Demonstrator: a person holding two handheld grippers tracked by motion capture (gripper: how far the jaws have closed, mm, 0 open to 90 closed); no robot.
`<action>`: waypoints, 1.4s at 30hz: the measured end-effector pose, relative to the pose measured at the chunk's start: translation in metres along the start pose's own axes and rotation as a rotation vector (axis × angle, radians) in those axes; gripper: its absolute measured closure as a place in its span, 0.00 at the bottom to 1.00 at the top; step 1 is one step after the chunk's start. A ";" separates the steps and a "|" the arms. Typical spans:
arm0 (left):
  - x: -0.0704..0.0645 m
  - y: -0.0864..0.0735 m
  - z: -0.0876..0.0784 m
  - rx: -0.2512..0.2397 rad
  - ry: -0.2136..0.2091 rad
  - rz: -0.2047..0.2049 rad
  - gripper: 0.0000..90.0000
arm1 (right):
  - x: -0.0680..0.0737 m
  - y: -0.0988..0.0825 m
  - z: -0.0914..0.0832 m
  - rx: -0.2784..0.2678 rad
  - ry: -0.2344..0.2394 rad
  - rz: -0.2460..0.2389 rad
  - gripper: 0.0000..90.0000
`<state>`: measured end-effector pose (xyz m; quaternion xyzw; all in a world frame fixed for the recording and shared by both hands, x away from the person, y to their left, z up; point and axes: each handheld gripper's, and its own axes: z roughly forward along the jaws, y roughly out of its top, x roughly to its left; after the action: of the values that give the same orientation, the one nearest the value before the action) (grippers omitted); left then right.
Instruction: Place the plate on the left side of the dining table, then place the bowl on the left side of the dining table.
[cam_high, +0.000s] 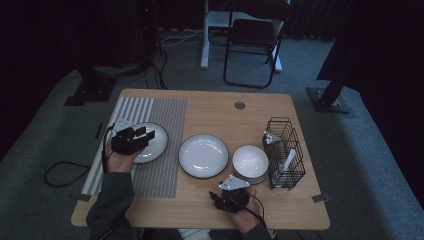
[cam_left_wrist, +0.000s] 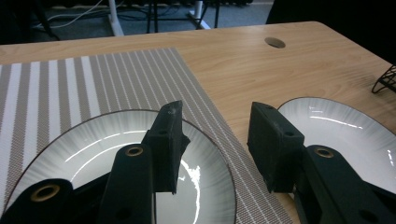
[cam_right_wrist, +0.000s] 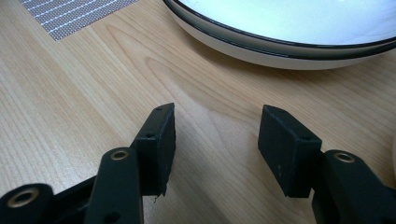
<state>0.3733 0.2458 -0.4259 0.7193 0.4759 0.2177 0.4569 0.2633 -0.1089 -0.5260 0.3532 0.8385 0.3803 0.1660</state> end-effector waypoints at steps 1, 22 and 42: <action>-0.001 0.000 0.000 0.001 -0.003 0.003 0.63 | 0.000 0.000 0.000 0.001 0.002 0.002 0.51; -0.023 0.005 0.007 0.012 -0.074 0.041 0.64 | -0.003 -0.002 -0.002 0.005 0.024 -0.007 0.47; -0.056 0.024 0.025 0.024 -0.155 0.138 0.62 | -0.008 -0.006 -0.007 0.011 0.090 -0.068 0.42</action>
<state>0.3787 0.1822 -0.4107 0.7704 0.3912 0.1867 0.4675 0.2620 -0.1212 -0.5262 0.3080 0.8586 0.3855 0.1389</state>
